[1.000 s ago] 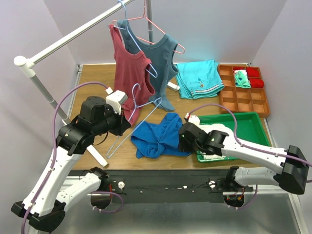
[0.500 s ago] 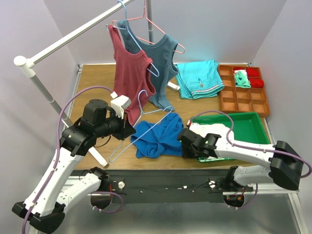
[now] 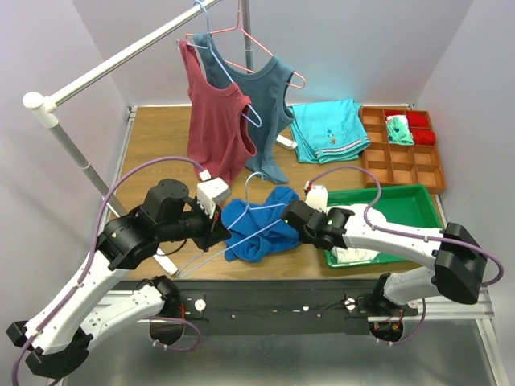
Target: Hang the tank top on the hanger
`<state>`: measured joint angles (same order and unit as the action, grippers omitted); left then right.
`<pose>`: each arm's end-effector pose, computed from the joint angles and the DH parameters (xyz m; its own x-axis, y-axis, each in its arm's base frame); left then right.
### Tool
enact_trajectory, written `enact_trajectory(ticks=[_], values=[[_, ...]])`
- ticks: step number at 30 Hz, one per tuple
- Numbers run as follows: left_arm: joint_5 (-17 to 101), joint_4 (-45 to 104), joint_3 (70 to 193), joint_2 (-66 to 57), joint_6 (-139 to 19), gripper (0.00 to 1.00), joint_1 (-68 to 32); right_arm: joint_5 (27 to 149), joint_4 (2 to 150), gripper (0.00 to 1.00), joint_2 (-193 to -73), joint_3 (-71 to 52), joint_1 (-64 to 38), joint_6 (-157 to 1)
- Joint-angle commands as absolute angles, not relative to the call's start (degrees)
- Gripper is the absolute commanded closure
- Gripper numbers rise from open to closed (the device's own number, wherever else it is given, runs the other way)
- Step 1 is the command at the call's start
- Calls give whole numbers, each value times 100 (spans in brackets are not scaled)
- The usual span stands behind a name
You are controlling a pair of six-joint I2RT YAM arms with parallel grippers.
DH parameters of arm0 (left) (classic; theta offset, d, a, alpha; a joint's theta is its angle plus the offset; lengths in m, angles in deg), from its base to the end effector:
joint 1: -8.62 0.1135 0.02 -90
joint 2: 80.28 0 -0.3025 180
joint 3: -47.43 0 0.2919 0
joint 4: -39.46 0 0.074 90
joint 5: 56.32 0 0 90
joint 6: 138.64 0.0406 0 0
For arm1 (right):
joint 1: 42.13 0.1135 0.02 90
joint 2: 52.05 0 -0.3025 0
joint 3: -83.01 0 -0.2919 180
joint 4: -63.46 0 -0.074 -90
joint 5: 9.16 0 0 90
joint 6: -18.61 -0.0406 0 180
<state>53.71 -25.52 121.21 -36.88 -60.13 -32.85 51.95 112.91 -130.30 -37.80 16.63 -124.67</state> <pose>0.0989 -0.1060 0.4053 -0.5830 0.2655 -0.7679 0.7320 0.5818 -0.3546 0.1591 0.2245 0.2124 -0.8150 0.0096 -0.5794 -0.0059 0.9997 0.0249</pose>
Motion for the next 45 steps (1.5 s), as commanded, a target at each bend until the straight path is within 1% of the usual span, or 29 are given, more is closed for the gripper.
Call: enact_trajectory(ticks=[1,8,15,20,33,36,39,45], values=[[4941,-2680,12126,-3888,-5787,100,-3515,4296,11760,99,-13132,-3099,1378,-12079],[4968,-2680,11994,-3976,-5796,100,-3655,4752,11435,99,-13001,-2879,973,-11473],[5310,-2619,11968,-3775,-5796,100,-3734,4841,11417,99,-12737,-2914,982,-11323],[5424,-2540,11959,-3573,-5778,100,-3805,4832,11602,99,-12816,-2756,973,-11209],[5425,-2487,11994,-3335,-5761,100,-3893,5008,11426,99,-12912,-2782,981,-11077],[5170,-2443,11985,-3273,-5787,100,-3901,5060,11522,99,-12974,-2633,981,-11050],[5196,-2294,11941,-3203,-5839,100,-3901,5157,11496,99,-12956,-2572,982,-10980],[5355,-1504,11722,-2957,-6164,100,-3901,5437,11497,99,-12878,-2369,981,-10770]])
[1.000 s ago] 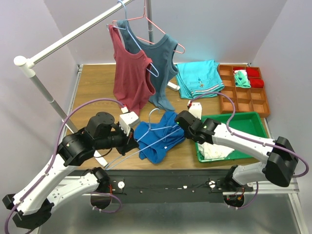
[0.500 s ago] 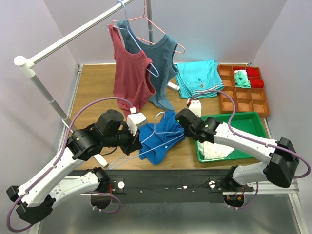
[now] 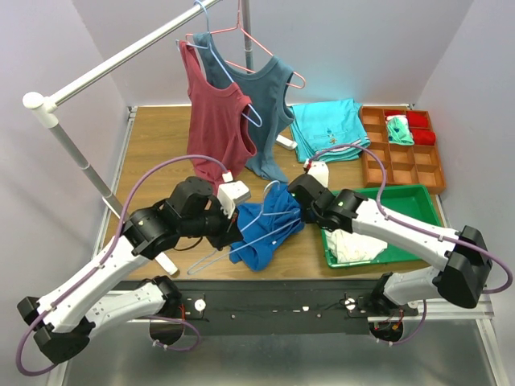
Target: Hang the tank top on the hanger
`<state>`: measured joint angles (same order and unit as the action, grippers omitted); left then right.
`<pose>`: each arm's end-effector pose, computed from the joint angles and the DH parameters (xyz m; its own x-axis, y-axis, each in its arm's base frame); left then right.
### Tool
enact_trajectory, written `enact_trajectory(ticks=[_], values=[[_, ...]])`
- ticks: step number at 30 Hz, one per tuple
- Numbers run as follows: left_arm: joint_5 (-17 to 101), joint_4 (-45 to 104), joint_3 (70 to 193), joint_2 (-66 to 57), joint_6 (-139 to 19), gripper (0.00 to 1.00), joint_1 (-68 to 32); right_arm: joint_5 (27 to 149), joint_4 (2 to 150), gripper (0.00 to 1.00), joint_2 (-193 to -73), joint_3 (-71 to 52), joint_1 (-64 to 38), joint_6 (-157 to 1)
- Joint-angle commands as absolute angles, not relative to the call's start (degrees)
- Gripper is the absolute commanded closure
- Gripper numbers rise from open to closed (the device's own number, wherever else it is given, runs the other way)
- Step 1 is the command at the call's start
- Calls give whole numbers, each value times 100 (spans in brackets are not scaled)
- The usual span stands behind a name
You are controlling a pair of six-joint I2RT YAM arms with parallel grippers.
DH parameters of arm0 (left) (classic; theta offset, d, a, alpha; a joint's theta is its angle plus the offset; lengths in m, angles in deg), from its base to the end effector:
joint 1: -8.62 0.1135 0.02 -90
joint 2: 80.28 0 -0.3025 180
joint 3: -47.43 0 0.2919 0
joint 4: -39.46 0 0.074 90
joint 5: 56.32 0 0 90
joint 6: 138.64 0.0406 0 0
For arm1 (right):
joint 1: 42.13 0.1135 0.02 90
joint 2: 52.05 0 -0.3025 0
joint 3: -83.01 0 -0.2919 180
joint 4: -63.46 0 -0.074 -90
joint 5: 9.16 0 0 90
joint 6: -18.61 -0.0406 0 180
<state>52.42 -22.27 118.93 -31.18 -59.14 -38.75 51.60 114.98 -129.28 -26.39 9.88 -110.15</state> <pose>0.1115 -0.1404 0.3821 -0.5797 0.3749 -0.7234 0.7723 0.5358 -0.3412 0.2008 0.2249 0.2819 -0.7389 -0.0586 -0.6713 -0.0852 0.9963 0.0068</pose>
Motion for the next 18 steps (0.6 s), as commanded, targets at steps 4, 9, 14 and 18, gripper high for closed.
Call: enact_trajectory(ticks=[4,9,14,18], values=[[5004,-802,11467,-2869,-6489,100,-3919,5745,11487,99,-12860,-2124,973,-10550],[4941,253,10958,-2834,-7078,100,-3954,6053,11593,99,-12781,-1728,981,-10295],[4933,1396,10641,-2510,-7448,100,-4112,5930,11795,99,-12675,-1297,982,-10171],[4723,2143,10369,-2166,-7658,100,-4218,5966,11637,99,-12482,-1655,973,-10285]])
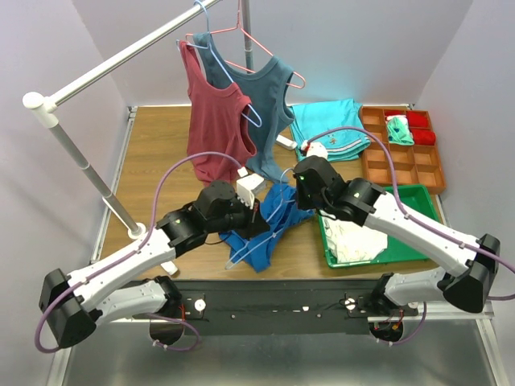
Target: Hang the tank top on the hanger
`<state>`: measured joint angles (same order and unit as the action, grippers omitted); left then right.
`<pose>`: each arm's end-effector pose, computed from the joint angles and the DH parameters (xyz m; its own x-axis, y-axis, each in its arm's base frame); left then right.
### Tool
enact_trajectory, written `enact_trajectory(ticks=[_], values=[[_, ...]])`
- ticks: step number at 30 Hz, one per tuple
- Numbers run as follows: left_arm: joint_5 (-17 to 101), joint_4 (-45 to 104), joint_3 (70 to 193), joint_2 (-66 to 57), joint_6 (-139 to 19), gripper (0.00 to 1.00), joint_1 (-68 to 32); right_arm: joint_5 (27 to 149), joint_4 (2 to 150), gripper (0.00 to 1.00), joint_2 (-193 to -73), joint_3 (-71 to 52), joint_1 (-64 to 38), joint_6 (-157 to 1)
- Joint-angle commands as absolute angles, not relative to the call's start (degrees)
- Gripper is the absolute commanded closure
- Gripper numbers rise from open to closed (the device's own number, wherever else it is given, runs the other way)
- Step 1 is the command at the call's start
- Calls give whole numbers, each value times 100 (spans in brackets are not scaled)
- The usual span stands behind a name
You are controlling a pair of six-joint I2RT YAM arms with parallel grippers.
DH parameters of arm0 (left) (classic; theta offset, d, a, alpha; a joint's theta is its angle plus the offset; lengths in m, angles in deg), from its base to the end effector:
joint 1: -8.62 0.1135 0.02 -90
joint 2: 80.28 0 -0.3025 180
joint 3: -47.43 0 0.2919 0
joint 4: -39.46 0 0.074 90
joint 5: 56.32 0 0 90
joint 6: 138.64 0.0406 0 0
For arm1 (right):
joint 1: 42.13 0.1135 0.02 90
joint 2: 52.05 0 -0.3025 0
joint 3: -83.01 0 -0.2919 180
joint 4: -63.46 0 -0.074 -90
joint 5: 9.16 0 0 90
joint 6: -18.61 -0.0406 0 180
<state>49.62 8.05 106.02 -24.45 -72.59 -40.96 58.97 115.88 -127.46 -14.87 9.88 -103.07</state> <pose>0.1477 -0.1906 0.3236 -0.6447 0.1550 -0.7486 0.6856 0.5503 -0.4766 0.2038 0.2363 0.3604 -0.6750 -0.0724 -0.7343 -0.2548 0.9568 0.1398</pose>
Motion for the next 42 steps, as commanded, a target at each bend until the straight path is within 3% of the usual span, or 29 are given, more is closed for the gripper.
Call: enact_trajectory(ticks=[1,5,9,12,22,36,39,42], values=[[4678,2493,10299,-2114,-7711,100,-4253,5957,11559,99,-12438,-1753,981,-10303],[4590,3128,10096,-1719,-7826,100,-4279,5518,11777,96,-12315,-1894,981,-10364],[4581,3428,10026,-1428,-7853,100,-4288,5436,11708,64,-11781,-2254,982,-10401],[4669,3489,10069,-1147,-7835,100,-4288,5840,11181,54,-11419,-2693,973,-10208],[4853,3340,10359,-540,-7686,100,-4297,6422,9187,51,-10706,-3520,982,-9592],[4906,2945,10517,-584,-7431,100,-4297,5474,9000,50,-11823,-3125,982,-9205],[4897,2901,10518,-610,-7413,100,-4297,5561,8772,62,-11779,-3204,973,-9073],[4897,2866,10535,-636,-7395,100,-4297,5544,8754,55,-11928,-3143,982,-9038]])
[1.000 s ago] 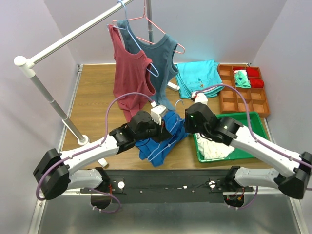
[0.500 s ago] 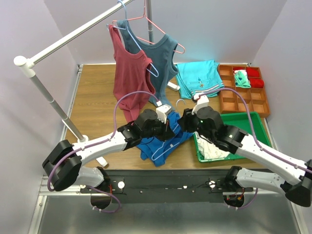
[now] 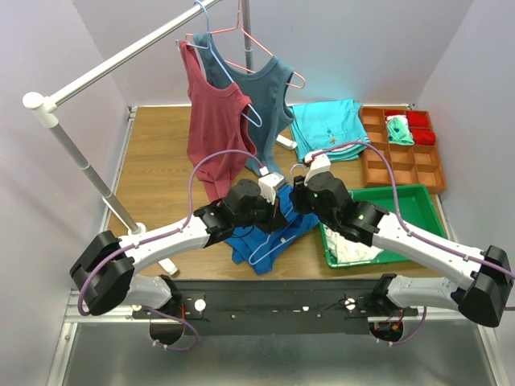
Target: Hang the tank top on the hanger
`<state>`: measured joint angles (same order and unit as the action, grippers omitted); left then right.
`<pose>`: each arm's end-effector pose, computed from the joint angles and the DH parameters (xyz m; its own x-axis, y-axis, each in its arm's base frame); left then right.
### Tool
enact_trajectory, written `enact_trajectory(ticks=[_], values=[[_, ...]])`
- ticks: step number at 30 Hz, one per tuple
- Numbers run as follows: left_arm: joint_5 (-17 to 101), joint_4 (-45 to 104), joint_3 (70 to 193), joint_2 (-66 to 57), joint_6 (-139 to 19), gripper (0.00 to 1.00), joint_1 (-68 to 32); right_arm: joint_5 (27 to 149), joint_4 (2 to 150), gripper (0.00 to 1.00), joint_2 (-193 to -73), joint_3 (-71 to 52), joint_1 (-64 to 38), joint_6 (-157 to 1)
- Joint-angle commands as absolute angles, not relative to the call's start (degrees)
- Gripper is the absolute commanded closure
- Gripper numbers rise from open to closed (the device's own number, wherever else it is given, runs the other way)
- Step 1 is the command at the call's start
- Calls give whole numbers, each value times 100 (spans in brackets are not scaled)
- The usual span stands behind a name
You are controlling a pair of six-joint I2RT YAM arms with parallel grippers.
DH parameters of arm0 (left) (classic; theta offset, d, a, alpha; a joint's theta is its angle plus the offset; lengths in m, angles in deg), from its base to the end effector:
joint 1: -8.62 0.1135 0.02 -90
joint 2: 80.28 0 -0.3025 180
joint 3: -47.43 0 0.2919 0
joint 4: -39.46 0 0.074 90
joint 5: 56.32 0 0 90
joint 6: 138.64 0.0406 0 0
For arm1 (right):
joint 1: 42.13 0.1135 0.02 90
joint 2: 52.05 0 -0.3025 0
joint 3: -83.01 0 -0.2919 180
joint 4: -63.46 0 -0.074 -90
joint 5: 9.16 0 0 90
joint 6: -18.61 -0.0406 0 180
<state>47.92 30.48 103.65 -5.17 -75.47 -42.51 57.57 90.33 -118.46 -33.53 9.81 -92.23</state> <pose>0.1922 -0.2544 0.2584 -0.6640 0.1266 -0.7369 0.6628 0.5560 -0.5016 0.1896 0.2161 0.3204 -0.4687 -0.0684 -0.8807 -0.3695 0.9208 0.1251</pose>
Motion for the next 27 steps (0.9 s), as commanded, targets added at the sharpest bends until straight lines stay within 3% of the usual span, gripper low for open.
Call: enact_trajectory(ticks=[1,6,14,25,26,27], values=[[4897,2848,10535,-645,-7387,100,-4306,5518,8798,53,-11972,-3073,982,-9046],[4880,2778,10579,-707,-7334,100,-4332,5535,8780,48,-12182,-2967,981,-8933],[4783,2769,10614,-751,-7299,100,-4376,5535,8824,49,-12412,-2870,982,-8958],[4722,2769,10649,-830,-7369,100,-4385,5386,8649,69,-12324,-3160,982,-9046],[4713,2769,10649,-821,-7387,100,-4376,5359,8640,72,-12289,-3204,982,-9046],[4704,2769,10641,-812,-7404,100,-4376,5324,8631,81,-12254,-3222,982,-9064]])
